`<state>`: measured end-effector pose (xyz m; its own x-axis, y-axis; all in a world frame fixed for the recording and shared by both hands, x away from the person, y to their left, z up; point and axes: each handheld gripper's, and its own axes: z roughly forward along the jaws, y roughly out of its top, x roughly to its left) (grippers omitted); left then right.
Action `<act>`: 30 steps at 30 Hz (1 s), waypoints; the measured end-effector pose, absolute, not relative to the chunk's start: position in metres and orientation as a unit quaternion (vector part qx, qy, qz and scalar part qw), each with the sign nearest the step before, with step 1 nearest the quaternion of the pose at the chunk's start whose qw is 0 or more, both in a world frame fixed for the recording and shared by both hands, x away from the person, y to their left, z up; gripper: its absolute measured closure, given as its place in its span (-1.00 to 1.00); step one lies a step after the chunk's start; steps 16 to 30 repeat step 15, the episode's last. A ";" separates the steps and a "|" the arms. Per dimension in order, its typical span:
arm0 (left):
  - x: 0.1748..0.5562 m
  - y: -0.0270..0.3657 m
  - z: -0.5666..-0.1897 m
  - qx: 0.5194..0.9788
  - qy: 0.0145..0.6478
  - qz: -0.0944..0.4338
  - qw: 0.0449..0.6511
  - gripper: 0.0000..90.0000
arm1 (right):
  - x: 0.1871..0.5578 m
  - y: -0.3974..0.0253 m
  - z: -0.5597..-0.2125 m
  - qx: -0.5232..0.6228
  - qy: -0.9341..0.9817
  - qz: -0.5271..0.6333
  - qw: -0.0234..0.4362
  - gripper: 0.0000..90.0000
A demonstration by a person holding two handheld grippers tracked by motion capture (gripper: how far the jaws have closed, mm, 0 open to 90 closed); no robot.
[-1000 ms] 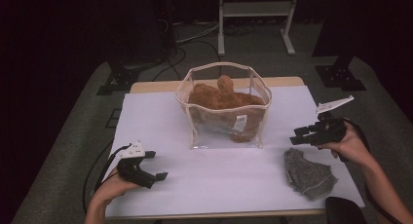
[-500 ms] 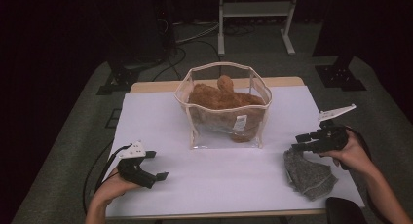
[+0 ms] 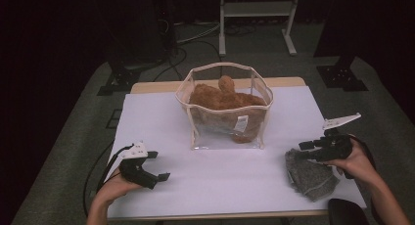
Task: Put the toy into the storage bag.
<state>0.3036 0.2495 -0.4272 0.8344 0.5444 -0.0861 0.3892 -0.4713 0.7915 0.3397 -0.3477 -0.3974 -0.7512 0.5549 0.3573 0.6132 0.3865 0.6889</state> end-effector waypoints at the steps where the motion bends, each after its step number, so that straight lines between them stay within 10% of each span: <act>1: 0.304 0.249 -0.427 0.853 0.274 0.089 0.435 -0.94 | 0.340 -0.348 -0.397 -0.351 -0.832 -0.428 0.034 -0.12; 30: 0.305 0.250 -0.426 0.849 0.275 0.093 0.441 -0.94 | 0.328 -0.347 -0.405 -0.347 -0.827 -0.441 0.035 -0.18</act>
